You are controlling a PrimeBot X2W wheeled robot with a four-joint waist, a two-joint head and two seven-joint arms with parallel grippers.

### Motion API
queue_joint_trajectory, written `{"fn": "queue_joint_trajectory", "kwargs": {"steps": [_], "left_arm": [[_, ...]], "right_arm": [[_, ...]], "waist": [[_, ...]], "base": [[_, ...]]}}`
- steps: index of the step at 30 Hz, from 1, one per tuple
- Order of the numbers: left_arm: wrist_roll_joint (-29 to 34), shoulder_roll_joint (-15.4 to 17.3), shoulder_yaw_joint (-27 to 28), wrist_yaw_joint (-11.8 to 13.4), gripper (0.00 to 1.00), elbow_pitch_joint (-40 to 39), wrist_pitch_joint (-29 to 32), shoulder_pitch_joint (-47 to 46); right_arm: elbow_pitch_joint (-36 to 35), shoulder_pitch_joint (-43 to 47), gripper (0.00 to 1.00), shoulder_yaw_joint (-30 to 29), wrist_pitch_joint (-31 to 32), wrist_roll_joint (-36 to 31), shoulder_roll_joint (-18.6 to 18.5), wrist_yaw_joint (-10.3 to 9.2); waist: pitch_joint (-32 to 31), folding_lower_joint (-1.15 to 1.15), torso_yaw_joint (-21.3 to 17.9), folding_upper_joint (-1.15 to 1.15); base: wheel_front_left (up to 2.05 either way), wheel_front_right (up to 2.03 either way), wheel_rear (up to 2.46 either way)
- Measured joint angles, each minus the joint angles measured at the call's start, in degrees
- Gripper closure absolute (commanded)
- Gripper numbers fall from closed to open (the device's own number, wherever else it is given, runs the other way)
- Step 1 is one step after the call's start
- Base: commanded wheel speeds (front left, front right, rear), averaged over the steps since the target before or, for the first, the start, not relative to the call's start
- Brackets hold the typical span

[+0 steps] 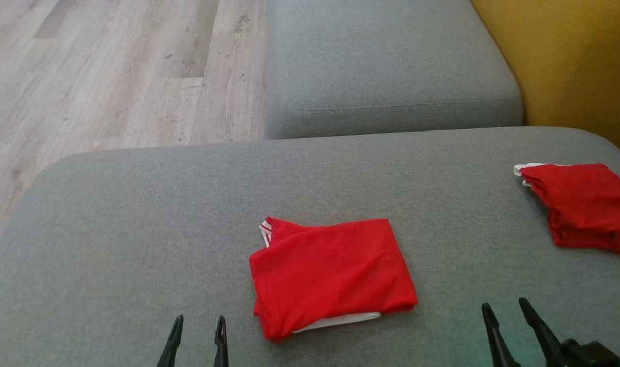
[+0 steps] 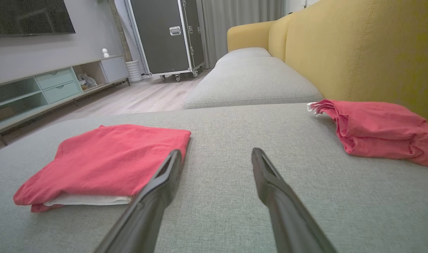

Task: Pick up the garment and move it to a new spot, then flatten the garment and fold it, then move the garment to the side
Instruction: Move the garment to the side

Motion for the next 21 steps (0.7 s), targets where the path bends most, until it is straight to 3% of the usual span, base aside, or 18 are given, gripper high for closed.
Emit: {"fn": "queue_joint_trajectory", "kwargs": {"steps": [8,12,18,21], "left_arm": [[-1.09,-0.02,-0.07,0.11,0.0,-0.42,0.0,0.0],[-1.77,-0.03,-0.09,-1.0,0.0,-1.21,0.0,-0.05],[-2.45,-0.03,-1.35,-2.56,0.0,-2.88,0.0,-0.64],[-2.02,-0.03,-1.69,-2.4,0.0,-2.77,0.0,-1.32]], "right_arm": [[0.02,-0.49,0.0,-0.12,0.0,2.25,0.88,0.0],[1.86,-2.9,0.0,1.07,0.0,3.77,0.6,0.0],[10.42,-10.54,0.0,6.59,0.09,9.21,-1.66,0.0],[15.55,-15.89,0.0,8.99,3.69,12.94,-2.42,0.0]], "waist": [[0.64,0.0,0.98,0.0],[1.79,0.0,1.65,0.0],[4.26,0.0,2.96,0.0],[5.4,0.01,3.78,0.0]], "base": [[0.0,0.0,0.0],[0.0,0.0,0.0],[0.0,0.0,0.0],[0.0,0.0,0.0]]}}
